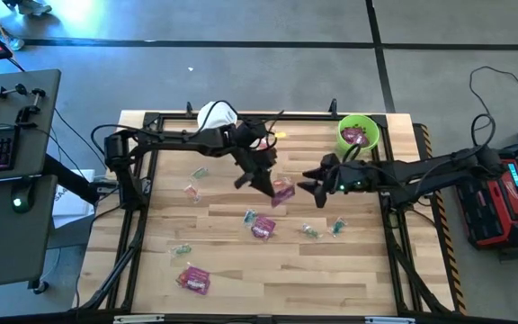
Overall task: Sort candy by brand, put in halloween buckets
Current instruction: Put the violet candy into the green bucket
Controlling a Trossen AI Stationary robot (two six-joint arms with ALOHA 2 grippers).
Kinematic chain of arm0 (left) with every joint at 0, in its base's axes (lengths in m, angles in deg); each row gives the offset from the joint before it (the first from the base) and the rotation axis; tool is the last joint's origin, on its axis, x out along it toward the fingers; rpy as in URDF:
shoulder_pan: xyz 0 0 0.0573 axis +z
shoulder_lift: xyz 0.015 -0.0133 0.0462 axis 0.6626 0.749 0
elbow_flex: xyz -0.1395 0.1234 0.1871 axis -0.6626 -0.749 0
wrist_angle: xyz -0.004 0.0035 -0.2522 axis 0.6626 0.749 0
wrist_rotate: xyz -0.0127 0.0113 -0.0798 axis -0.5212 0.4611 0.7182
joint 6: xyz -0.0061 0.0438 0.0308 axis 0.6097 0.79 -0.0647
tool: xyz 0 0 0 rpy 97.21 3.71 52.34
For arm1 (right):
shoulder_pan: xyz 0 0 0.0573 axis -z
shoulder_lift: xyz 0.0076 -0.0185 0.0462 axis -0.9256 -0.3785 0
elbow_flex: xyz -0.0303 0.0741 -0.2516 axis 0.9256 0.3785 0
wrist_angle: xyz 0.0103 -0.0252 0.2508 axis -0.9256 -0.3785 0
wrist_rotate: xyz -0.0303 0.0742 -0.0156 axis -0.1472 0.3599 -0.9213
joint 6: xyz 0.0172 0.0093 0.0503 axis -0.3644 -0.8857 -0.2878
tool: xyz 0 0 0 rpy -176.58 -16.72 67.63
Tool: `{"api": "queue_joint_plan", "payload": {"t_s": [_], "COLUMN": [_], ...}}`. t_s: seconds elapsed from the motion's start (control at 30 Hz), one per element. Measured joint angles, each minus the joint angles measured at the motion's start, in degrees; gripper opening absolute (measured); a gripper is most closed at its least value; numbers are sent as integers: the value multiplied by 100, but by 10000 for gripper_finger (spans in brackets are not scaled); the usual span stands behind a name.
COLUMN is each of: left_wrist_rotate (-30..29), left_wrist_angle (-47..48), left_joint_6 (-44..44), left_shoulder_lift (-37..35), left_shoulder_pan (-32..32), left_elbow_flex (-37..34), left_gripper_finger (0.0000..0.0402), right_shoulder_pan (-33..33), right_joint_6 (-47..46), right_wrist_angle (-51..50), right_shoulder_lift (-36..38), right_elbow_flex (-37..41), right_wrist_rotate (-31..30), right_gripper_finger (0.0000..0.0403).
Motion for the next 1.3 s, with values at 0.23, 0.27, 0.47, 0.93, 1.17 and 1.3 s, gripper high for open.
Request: {"api": "queue_joint_plan", "payload": {"t_s": [0.23, 0.27, 0.47, 0.93, 1.17, 1.3], "left_wrist_rotate": [883, 882, 750, 644, 598, 300], "left_wrist_angle": [-754, -865, -1346, -1896, -1935, -1932], "left_joint_6": [-580, -644, -906, -1167, -1171, -1267], "left_shoulder_lift": [0, 0, 1, 2, 2, 2], "left_shoulder_pan": [0, 0, 1, -17, -15, -17], "left_elbow_flex": [0, -2, 0, 0, 0, 0], "left_gripper_finger": [0, 0, 0, 0, 0, 4], "right_shoulder_pan": [85, 85, 85, 85, 81, 81], "right_joint_6": [-38, -35, 5, -191, -146, -13], "right_wrist_angle": [1269, 1392, 1659, 2791, 2903, 2856], "right_shoulder_lift": [-20, -20, -22, -671, -761, -679], "right_elbow_flex": [0, 0, 0, -2, -2, -2], "right_wrist_rotate": [1505, 1551, 1679, 2192, 2197, 2197], "right_gripper_finger": [226, 225, 215, 137, 34, 11]}}
